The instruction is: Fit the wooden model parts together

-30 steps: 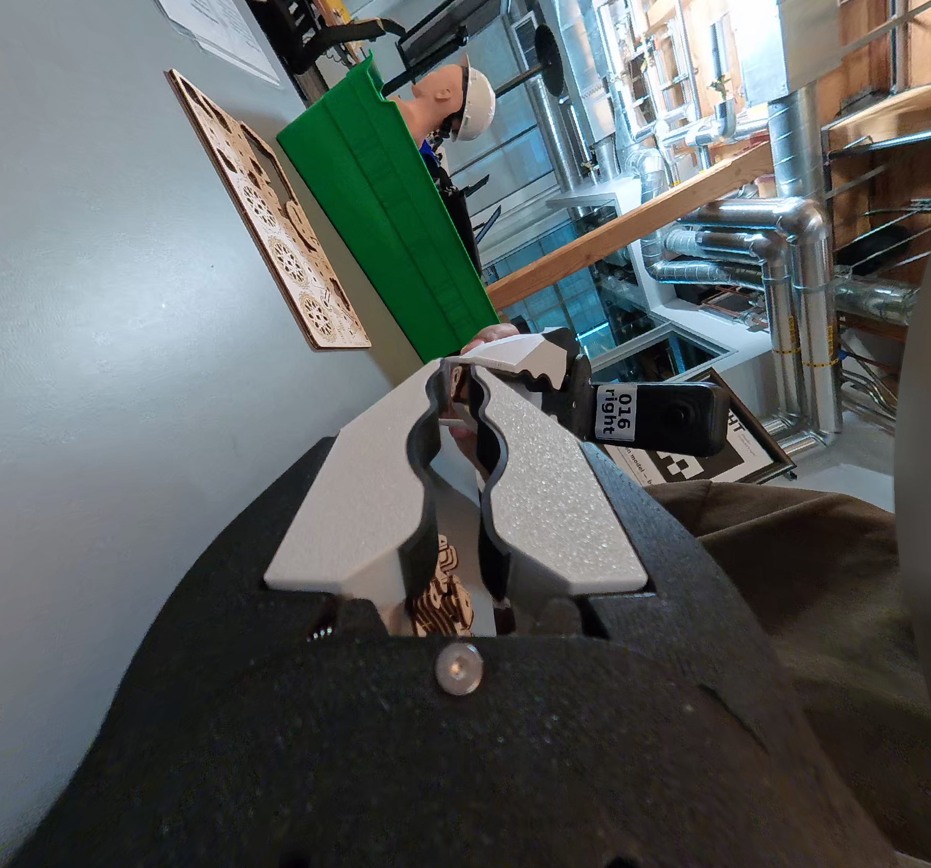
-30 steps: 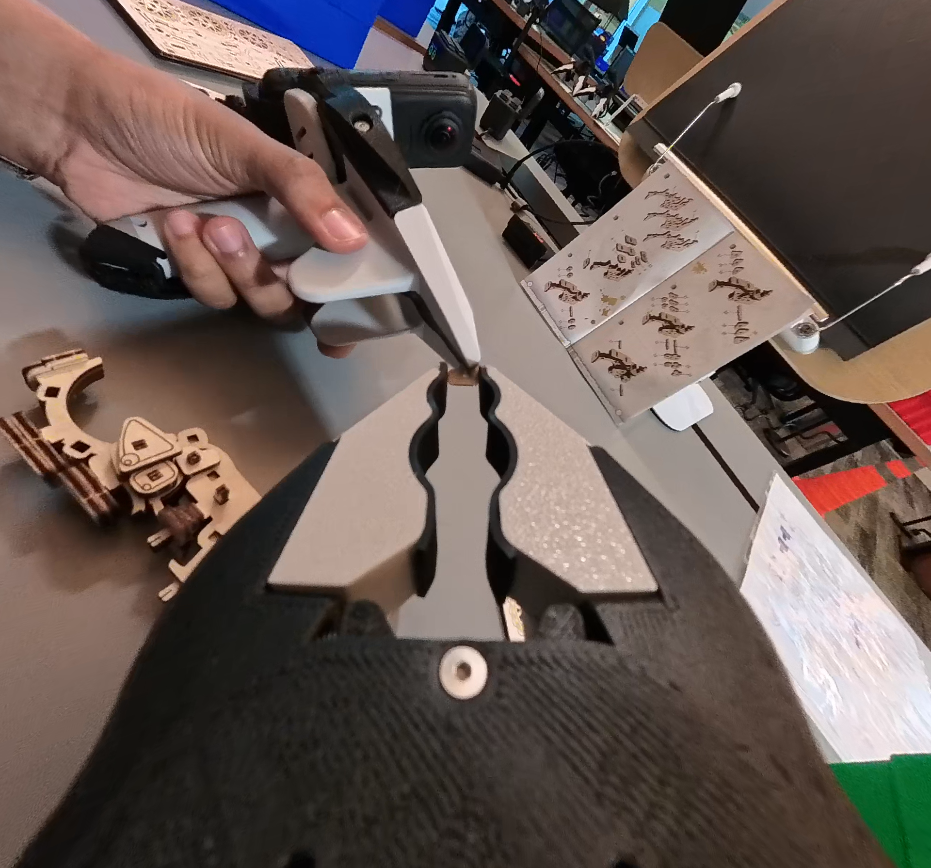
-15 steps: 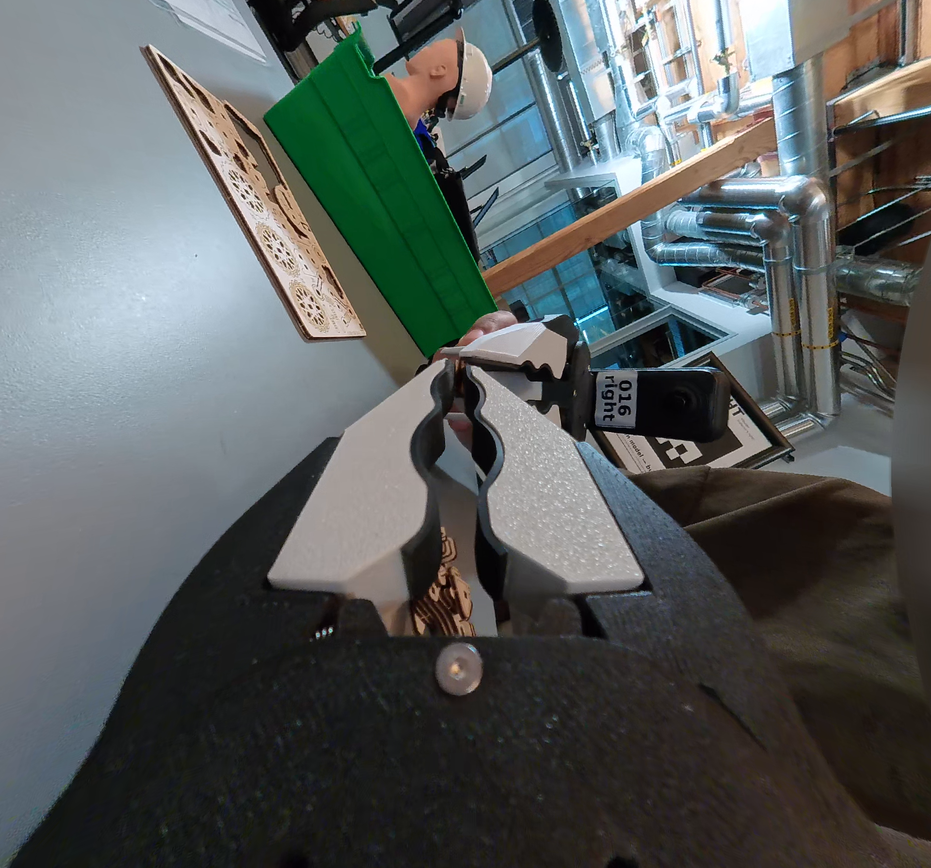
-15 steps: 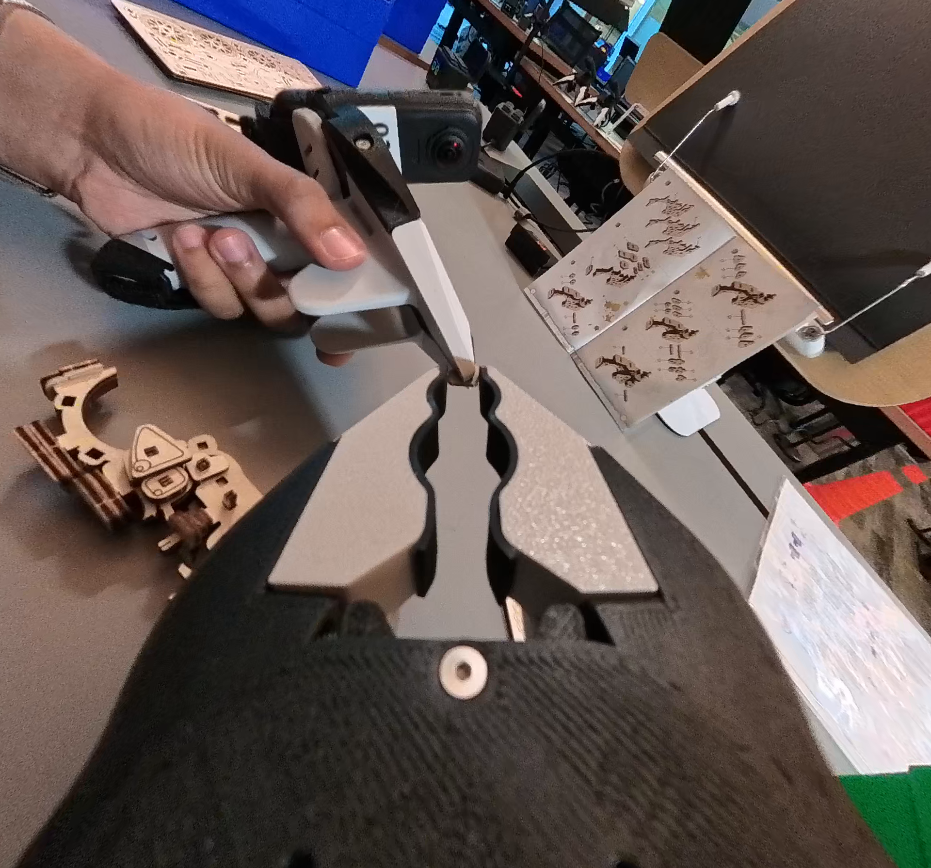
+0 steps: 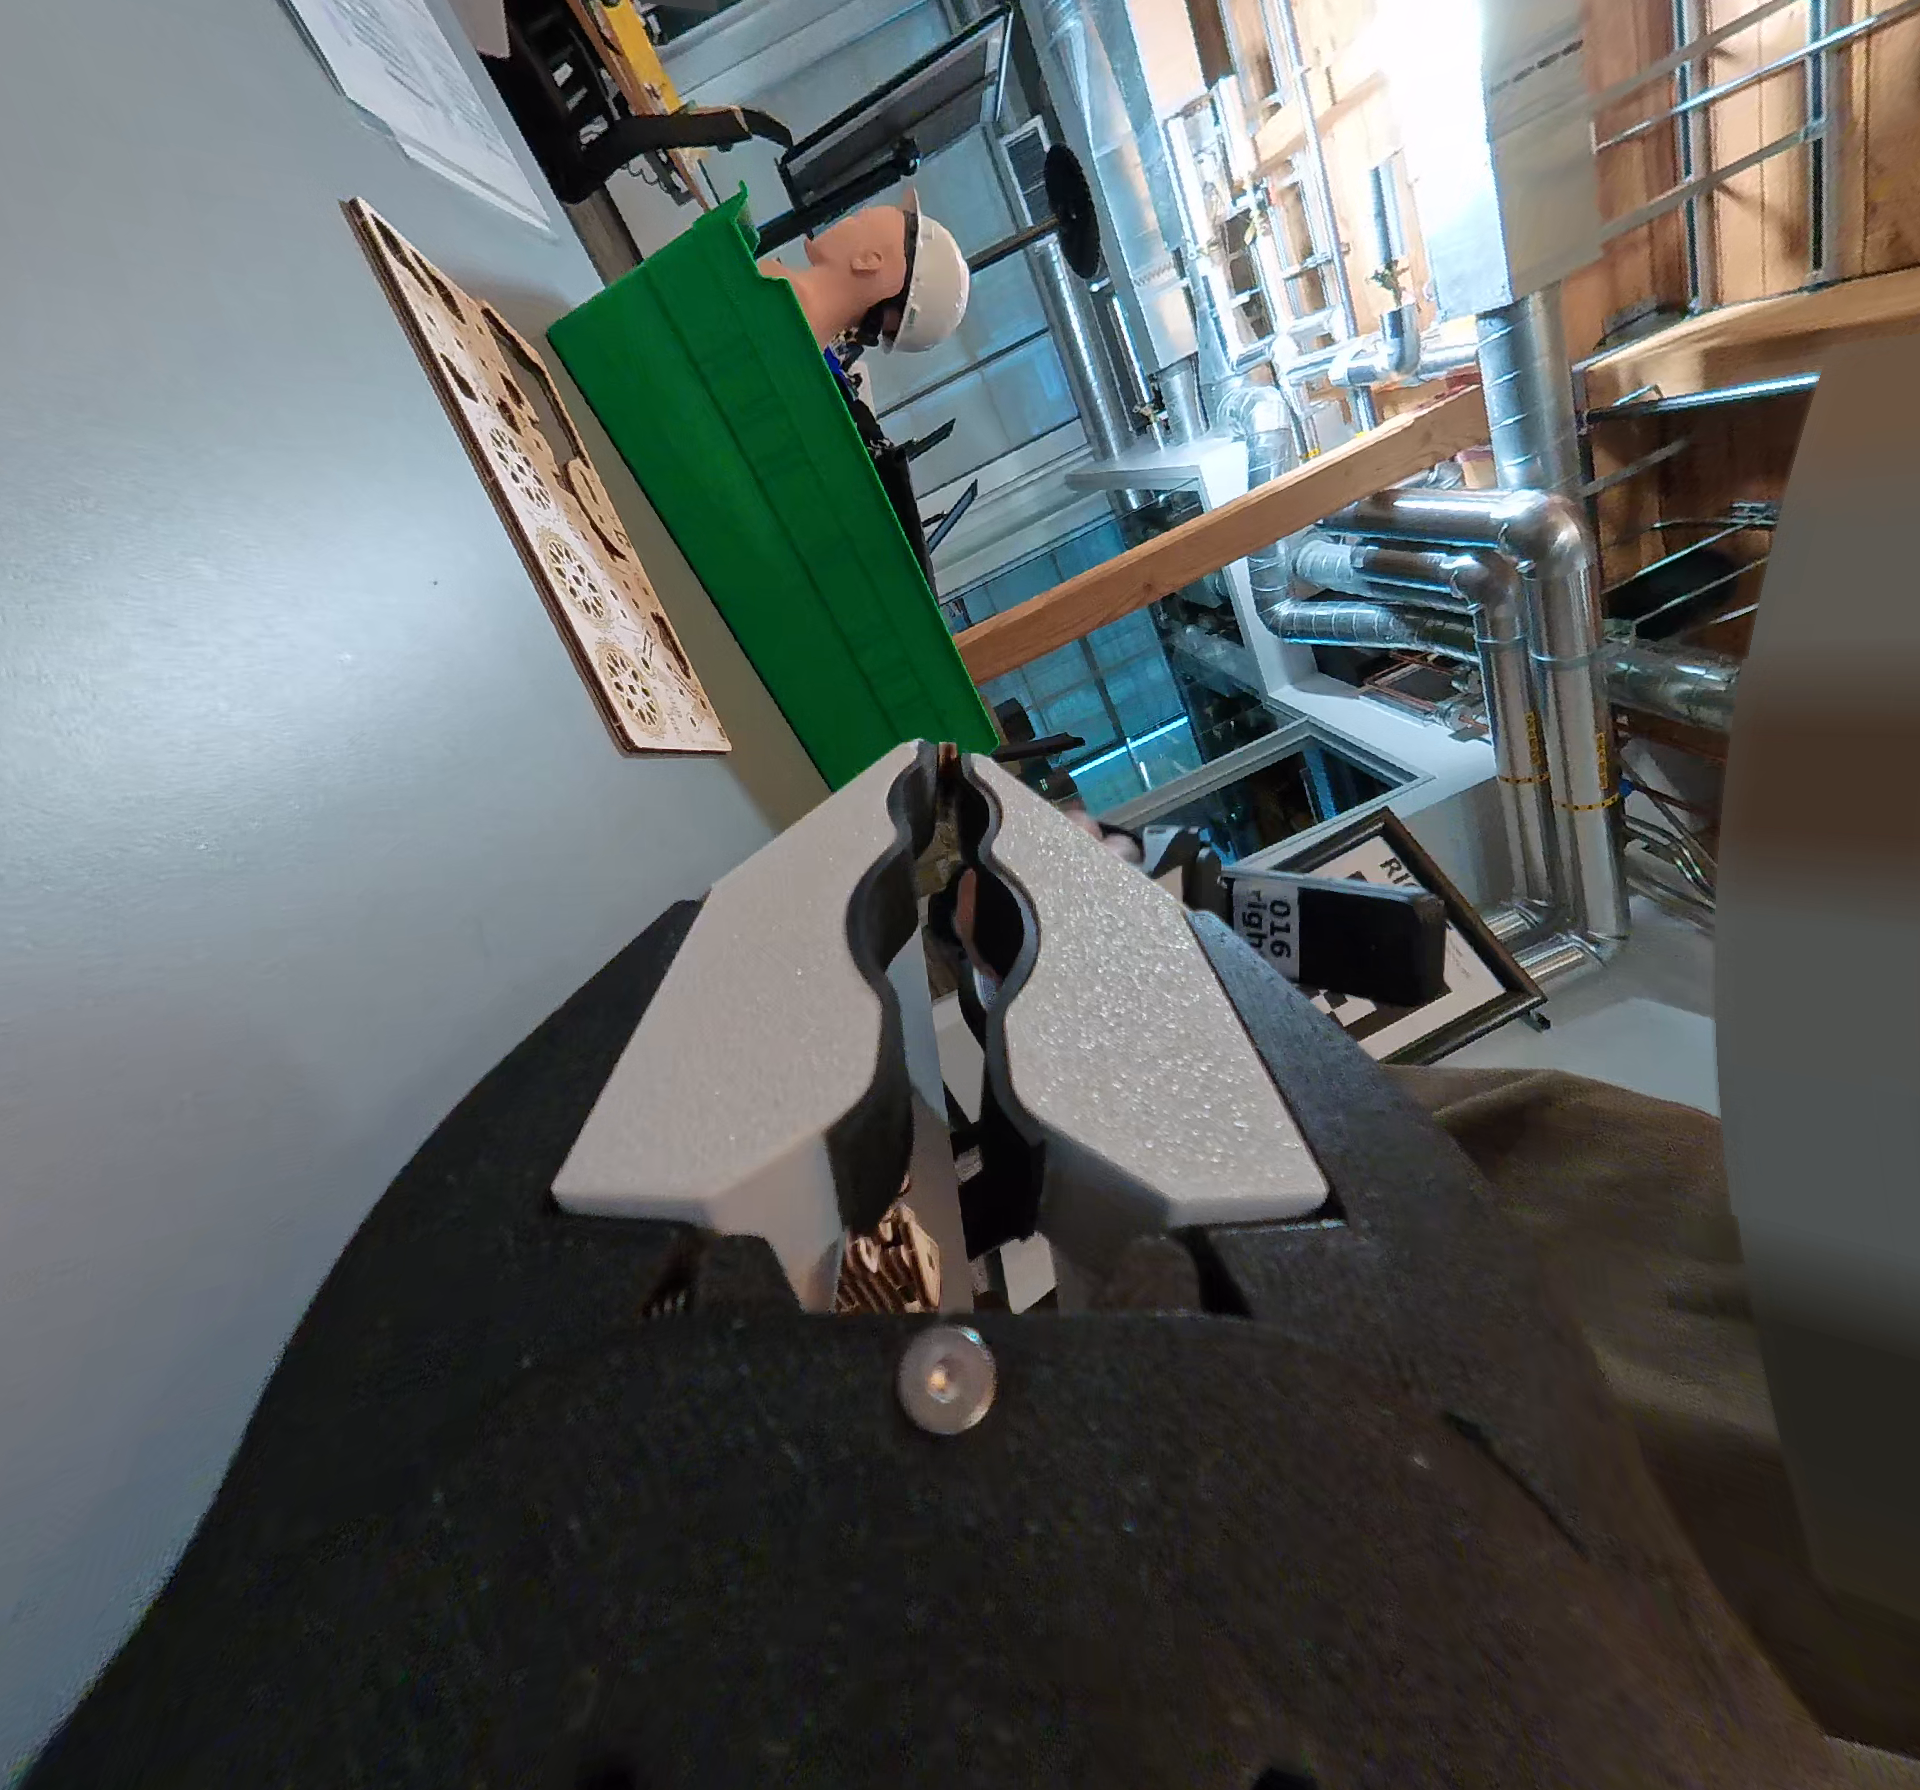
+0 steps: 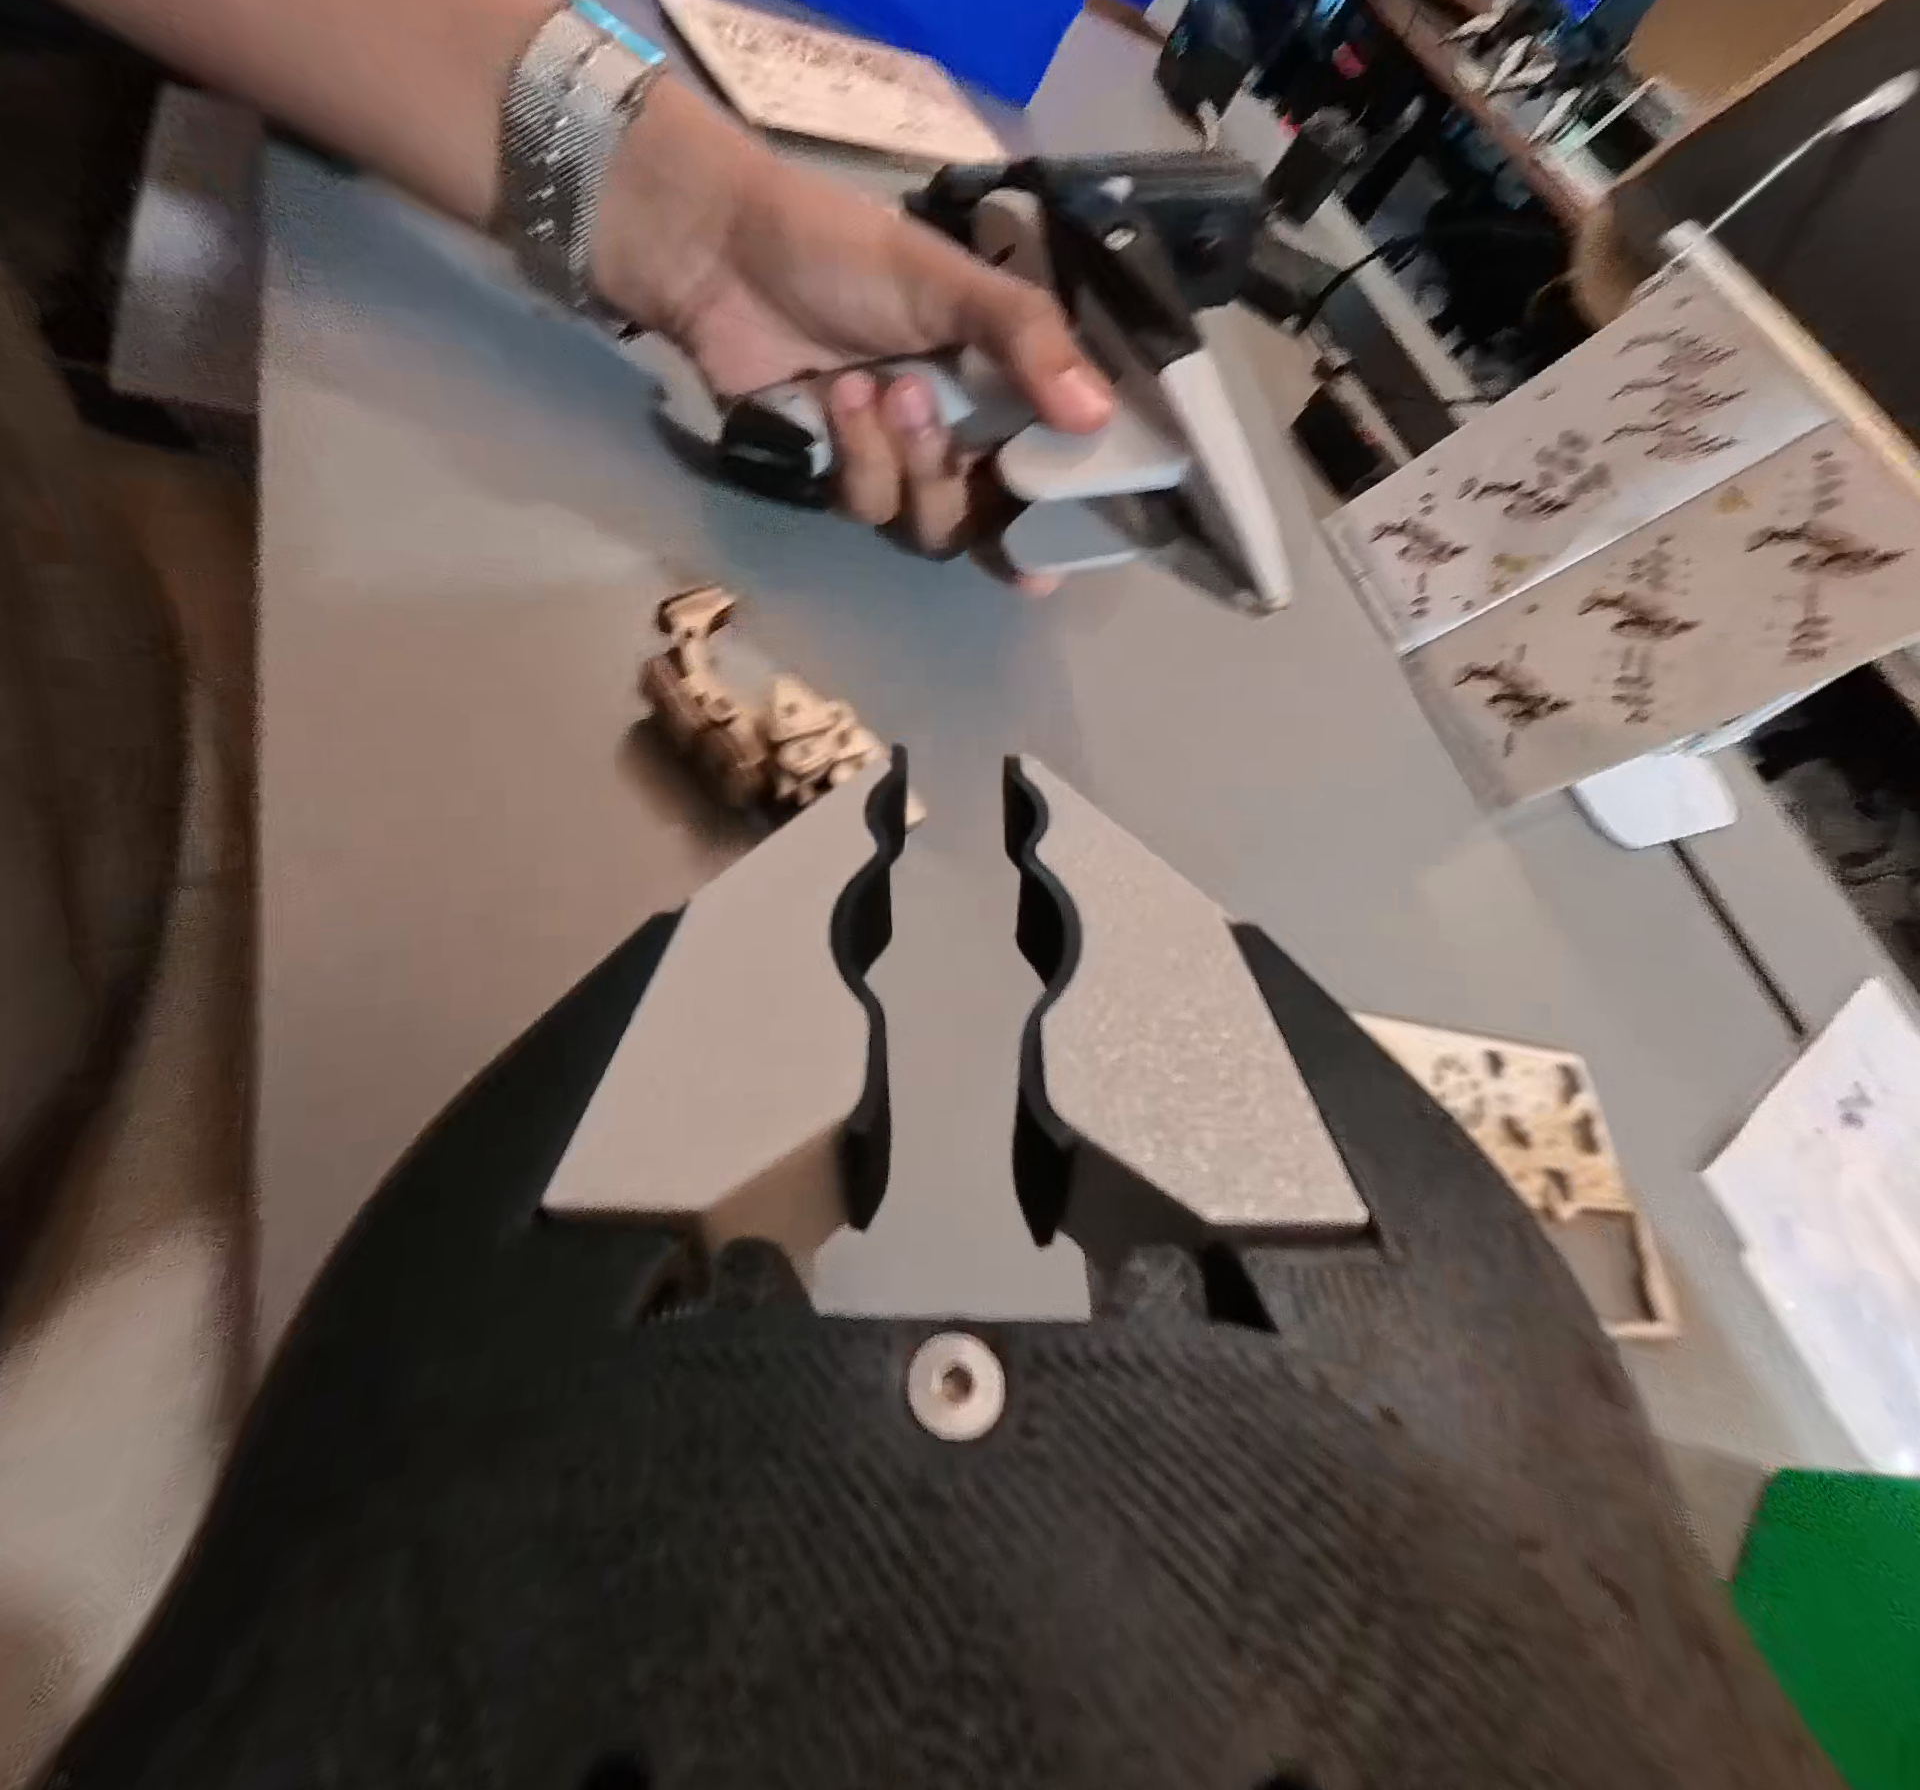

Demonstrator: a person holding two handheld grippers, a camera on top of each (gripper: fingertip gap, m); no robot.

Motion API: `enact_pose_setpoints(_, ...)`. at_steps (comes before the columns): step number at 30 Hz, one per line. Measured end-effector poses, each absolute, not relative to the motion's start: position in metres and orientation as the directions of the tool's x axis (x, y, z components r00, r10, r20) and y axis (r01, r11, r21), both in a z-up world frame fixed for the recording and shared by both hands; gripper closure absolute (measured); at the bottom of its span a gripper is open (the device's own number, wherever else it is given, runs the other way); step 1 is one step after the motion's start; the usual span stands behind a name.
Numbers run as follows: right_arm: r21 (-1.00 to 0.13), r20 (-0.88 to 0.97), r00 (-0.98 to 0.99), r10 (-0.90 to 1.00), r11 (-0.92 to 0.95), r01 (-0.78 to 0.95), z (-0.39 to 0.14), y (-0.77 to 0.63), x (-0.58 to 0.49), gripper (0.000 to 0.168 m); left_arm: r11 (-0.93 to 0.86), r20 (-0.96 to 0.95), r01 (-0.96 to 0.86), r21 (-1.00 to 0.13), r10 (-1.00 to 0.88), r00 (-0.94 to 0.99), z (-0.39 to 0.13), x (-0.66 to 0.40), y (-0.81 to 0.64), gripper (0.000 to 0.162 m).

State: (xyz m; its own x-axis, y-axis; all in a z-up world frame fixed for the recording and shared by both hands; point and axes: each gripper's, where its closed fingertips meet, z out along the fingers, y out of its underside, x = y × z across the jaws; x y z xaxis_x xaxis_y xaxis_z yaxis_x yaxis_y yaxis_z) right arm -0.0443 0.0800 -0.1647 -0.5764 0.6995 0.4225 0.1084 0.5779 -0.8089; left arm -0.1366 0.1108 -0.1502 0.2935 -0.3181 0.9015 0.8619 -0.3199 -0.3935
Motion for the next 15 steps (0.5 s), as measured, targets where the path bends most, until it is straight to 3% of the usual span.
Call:
enact_pose_setpoints(9,-0.738,0.171,-0.692,0.701,0.557,0.381,-0.228,0.078,-0.020,0.140,-0.337,0.897,0.842,-0.421,-0.296,0.329,-0.155,-0.132,0.114,0.161)
enact_pose_setpoints(15,-0.753,0.064,-0.663,0.746,0.472,0.459,-0.236,0.071,-0.032,0.143,-0.337,0.894,0.839,-0.428,-0.295,0.337,-0.155,-0.131,0.113,0.161)
